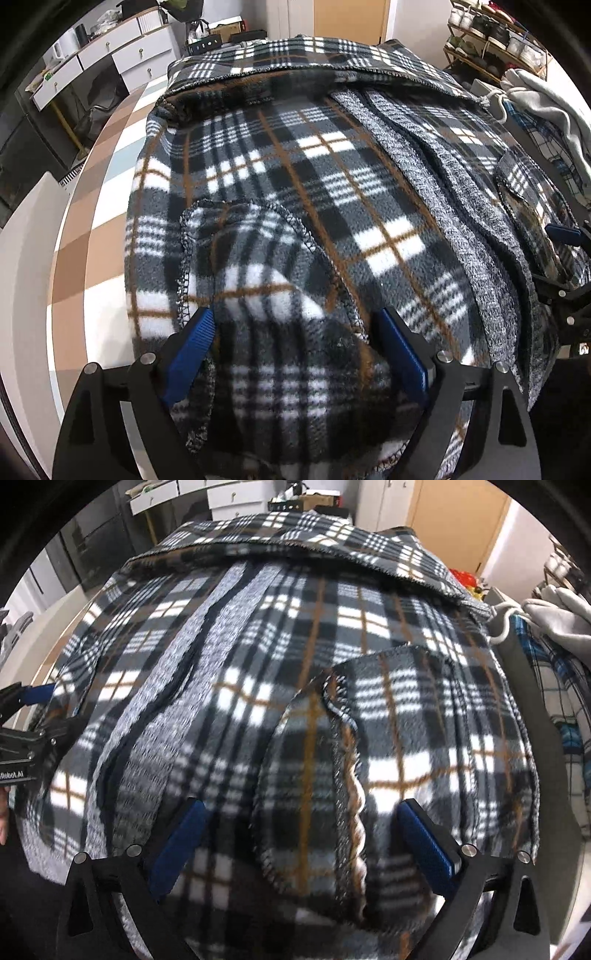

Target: Fold large clothes

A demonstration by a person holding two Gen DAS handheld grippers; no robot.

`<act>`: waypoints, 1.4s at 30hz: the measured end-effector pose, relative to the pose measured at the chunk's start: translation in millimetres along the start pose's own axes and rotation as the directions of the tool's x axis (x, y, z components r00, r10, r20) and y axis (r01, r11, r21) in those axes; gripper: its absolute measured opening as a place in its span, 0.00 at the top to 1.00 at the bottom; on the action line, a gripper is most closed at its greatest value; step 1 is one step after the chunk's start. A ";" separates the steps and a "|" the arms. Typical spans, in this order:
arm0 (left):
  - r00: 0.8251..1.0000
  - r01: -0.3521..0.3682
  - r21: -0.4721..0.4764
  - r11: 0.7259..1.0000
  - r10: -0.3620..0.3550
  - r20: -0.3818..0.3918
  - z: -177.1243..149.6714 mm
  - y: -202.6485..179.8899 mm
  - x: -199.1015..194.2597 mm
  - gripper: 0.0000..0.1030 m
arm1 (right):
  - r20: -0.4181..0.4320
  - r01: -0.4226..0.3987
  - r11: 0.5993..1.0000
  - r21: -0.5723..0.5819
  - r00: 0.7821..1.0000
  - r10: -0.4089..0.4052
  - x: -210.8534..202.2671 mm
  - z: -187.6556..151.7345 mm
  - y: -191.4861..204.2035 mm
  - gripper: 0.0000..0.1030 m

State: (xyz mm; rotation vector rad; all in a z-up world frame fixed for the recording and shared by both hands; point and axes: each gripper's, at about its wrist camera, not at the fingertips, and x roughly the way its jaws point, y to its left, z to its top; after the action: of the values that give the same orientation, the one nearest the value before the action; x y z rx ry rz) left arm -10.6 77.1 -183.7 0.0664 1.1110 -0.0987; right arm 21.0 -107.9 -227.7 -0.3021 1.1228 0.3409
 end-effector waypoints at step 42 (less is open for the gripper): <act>0.985 -0.057 -0.319 0.946 0.002 -0.170 403.0 87.4 153.5 0.17 | 0.351 -0.564 0.797 0.217 0.807 0.475 -34.2 69.2 -89.9 0.00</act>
State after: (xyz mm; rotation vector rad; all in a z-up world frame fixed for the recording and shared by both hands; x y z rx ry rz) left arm 425.8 115.4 -142.7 -0.2060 1.2819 0.1197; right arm 101.6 -165.7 -162.8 0.3514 0.9438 0.6697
